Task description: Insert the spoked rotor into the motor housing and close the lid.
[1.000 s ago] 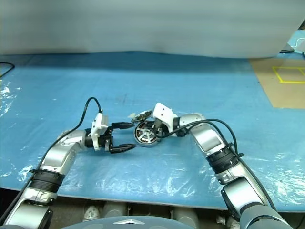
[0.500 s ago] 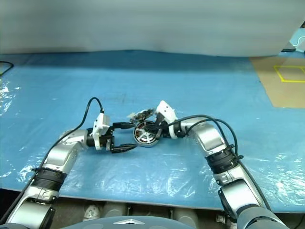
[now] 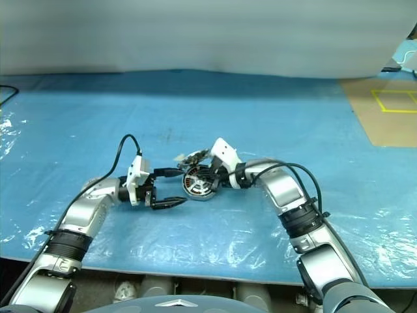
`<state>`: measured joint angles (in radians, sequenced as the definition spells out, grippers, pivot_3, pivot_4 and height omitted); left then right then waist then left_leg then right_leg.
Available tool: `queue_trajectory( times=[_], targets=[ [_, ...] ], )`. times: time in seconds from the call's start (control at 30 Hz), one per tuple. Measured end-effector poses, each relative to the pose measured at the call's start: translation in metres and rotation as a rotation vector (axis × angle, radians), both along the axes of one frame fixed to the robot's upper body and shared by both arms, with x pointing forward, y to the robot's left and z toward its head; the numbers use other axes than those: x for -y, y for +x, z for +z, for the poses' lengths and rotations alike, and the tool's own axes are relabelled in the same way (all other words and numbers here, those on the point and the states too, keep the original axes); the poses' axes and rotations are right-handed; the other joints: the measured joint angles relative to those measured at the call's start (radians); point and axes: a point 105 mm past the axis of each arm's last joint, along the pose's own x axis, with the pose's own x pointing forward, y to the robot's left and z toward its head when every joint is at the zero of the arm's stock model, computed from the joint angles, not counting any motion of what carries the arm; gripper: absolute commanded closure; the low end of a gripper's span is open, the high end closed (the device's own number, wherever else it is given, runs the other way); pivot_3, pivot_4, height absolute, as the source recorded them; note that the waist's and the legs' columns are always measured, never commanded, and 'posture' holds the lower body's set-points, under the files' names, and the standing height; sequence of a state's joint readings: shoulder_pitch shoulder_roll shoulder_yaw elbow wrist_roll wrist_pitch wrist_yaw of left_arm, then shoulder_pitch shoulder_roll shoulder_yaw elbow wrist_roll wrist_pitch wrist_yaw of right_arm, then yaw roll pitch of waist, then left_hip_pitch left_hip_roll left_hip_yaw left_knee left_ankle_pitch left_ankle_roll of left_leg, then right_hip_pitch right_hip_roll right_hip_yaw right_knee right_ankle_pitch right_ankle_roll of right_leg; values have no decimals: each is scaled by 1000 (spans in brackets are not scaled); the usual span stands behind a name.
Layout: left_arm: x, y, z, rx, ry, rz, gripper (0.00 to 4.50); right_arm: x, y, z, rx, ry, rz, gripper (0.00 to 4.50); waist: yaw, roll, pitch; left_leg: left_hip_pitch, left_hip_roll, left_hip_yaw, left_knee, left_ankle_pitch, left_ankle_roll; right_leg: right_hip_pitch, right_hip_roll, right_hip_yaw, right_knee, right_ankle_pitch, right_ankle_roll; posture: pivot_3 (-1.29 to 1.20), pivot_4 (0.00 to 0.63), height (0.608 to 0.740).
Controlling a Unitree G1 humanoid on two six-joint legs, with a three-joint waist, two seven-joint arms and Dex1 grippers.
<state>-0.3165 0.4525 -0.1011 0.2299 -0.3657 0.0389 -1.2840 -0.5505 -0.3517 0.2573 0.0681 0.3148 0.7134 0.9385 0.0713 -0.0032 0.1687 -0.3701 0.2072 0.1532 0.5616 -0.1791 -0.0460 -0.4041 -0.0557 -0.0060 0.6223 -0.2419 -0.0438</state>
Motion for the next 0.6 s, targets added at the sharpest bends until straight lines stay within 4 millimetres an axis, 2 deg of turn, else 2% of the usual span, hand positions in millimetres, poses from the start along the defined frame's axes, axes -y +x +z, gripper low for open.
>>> queue_trajectory(
  times=[0.1, 0.27, 0.4, 0.6],
  targets=[
    [1, 0, 1, 2, -2, -2, 0, 3, 12, 8, 12, 10, -55, 4470, -1, 0, 0, -2, 0, 0, 0, 0, 0, -3, 0, 0, 0, 0, 0, 0, 150, 740],
    [4, 2, 3, 9, -4, -12, 0, 8, 26, -8, 147, -157, -98, 4470, -1, 0, 0, -2, 0, 0, -1, 0, 0, -2, 0, -1, 0, 0, 0, 0, 150, 740],
    [5, 3, 5, 16, -5, -14, 0, 7, 24, -13, 241, -236, -60, 4470, -2, 0, 0, -1, 0, 0, -1, 0, 0, -1, 0, -1, 0, 0, 0, 0, 150, 740],
    [6, 3, 4, 14, -5, -11, 0, 4, 14, -9, 329, -265, 7, 4470, -3, 0, 0, 0, 0, 0, -1, 0, 0, -1, 0, -1, 0, 0, 0, 0, 150, 740]
  ],
)
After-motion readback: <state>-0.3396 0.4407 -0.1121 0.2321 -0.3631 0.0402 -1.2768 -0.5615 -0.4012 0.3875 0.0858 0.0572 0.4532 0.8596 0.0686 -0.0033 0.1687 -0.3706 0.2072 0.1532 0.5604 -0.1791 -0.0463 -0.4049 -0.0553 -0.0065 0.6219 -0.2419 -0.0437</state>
